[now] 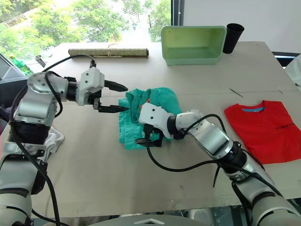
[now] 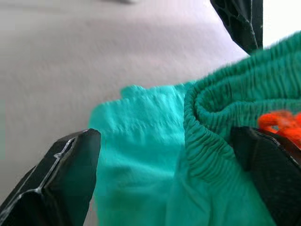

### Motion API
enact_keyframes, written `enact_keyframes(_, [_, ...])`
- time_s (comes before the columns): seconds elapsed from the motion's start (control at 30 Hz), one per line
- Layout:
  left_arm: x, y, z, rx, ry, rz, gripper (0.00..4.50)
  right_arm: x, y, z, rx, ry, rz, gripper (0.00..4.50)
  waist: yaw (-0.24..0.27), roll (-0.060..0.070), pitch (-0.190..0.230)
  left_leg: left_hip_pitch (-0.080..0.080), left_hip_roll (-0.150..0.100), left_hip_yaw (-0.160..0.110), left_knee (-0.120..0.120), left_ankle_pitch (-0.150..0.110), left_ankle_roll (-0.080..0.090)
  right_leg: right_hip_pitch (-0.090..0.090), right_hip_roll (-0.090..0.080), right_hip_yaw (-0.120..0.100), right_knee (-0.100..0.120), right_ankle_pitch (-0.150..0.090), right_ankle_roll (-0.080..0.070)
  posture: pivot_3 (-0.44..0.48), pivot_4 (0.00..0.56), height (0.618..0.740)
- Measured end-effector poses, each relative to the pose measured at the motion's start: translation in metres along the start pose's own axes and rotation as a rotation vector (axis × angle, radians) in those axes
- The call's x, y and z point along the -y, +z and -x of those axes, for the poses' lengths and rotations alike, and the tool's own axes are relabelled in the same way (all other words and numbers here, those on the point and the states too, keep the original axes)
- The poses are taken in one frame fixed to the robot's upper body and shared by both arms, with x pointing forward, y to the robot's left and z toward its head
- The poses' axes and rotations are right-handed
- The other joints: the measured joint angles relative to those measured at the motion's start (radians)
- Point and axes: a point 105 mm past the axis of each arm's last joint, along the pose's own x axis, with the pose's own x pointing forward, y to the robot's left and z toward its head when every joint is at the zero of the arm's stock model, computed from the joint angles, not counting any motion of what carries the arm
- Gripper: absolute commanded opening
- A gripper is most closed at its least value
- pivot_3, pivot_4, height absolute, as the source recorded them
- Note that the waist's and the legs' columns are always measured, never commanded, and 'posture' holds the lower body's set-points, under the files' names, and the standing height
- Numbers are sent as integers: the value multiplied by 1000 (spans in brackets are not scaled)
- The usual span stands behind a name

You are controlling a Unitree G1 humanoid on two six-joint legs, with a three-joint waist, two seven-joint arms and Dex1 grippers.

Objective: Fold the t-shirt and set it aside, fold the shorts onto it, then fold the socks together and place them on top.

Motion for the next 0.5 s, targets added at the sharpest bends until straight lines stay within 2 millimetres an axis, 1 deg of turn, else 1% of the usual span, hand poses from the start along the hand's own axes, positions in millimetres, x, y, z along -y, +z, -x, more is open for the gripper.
enact_keyframes(0.07, [-5,18,8,58,-23,11,3986,-4,6,-4,57,59,-63,4431,2,-1,0,0,0,0,1,0,0,0,0,0,0,0,0,0,150,740])
enact_keyframes(0.13, [-7,37,18,122,-53,10,3986,-13,7,-7,87,147,-107,4431,0,-1,0,0,0,0,1,0,0,0,0,0,0,0,0,0,150,740])
enact_keyframes(0.17, [-7,42,21,141,-65,6,3986,-16,4,-7,91,179,-127,4431,0,-1,0,0,0,0,1,0,0,1,0,0,0,0,0,0,150,740])
enact_keyframes(0.23, [-8,45,18,156,-66,0,3986,-19,3,-5,103,205,-150,4431,2,-1,0,0,0,-1,1,0,0,1,0,0,0,0,0,0,150,740])
enact_keyframes(0.27, [-12,46,14,172,-54,-2,3986,-19,4,-3,118,215,-166,4431,4,-1,0,0,0,-1,1,0,0,1,0,0,1,0,0,0,150,740])
enact_keyframes(0.3, [-18,47,5,191,-24,-15,3986,-18,7,2,148,224,-187,4431,7,-1,0,0,0,-1,2,0,0,1,0,0,1,0,0,0,150,740])
enact_keyframes(0.37, [-22,46,-10,193,-3,-33,3986,-15,15,10,194,228,-196,4431,5,-1,0,0,0,-1,3,0,0,1,0,0,2,0,0,0,150,740])
enact_keyframes(0.43, [-25,41,-29,177,16,-54,3986,-9,23,25,236,213,-197,4431,6,-2,-1,0,0,-1,3,0,0,1,0,0,2,0,0,0,150,740])
enact_keyframes(0.5, [-28,36,-44,172,43,-54,3986,1,25,43,251,159,-186,4431,6,-2,-1,0,0,-1,3,0,0,1,0,0,2,0,0,0,150,740])
